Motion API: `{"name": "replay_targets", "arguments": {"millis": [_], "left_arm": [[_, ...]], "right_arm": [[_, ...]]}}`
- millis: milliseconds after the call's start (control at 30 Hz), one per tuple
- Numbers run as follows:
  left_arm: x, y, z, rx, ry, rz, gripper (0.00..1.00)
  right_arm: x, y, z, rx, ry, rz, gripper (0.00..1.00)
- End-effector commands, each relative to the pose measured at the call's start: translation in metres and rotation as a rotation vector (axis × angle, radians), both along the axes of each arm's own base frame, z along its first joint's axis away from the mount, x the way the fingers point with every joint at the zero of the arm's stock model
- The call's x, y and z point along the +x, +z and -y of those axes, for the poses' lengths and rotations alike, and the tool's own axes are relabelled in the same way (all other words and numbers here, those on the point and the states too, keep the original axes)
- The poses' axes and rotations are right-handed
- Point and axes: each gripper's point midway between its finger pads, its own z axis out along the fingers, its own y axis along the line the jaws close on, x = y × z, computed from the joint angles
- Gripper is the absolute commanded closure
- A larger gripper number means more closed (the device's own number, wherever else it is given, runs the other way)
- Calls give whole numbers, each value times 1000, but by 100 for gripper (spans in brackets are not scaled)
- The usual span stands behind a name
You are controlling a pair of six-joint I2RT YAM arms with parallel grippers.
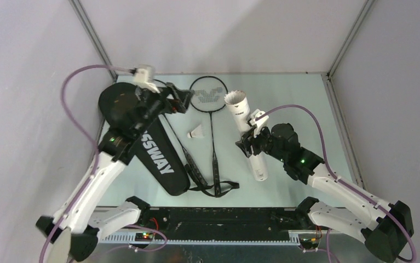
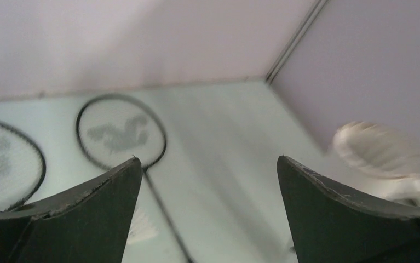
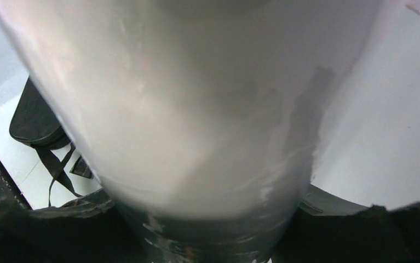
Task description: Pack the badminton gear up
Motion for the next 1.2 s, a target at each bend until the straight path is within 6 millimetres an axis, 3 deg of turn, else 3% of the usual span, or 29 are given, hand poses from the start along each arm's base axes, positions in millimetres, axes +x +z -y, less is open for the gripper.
{"name": "replay_targets", "arguments": {"millis": [0,100,133,167,200,233,267,333,467,733,933,1033,1167], "left_arm": [[23,-138,18,331,-101,-270,0],[37,-205,20,534,-160,-407,0],[40,-239,12,594,-127,-523,0],[50,-239,14,583,-96,-553,0],[53,-267,11,620,-79,-646,0],[60,-267,17,600,-73,-668,0],[60,-287,22,616,-97,-724,0],[65,-305,30,623,-108,-756,0],[74,-338,21,684,-33,-848,0],[93,-340,21,623,120,-884,6],[97,-347,21,714,226,-898,12],[94,-359,19,807,261,-918,21],[92,-359,13,871,306,-916,35]], "right_arm": [[8,26,6,50,-38,54,62],[4,32,11,80,-43,43,62],[4,31,13,78,-49,39,62],[4,32,14,81,-53,41,62],[4,32,14,81,-56,40,61],[5,31,14,80,-57,37,61],[5,30,13,78,-55,35,61],[6,26,12,69,-52,25,61],[8,21,14,54,-65,12,61],[12,14,11,44,-63,-1,61],[15,10,10,38,-62,-7,61],[15,9,11,33,-66,-10,61],[16,9,12,33,-68,-11,61]]}}
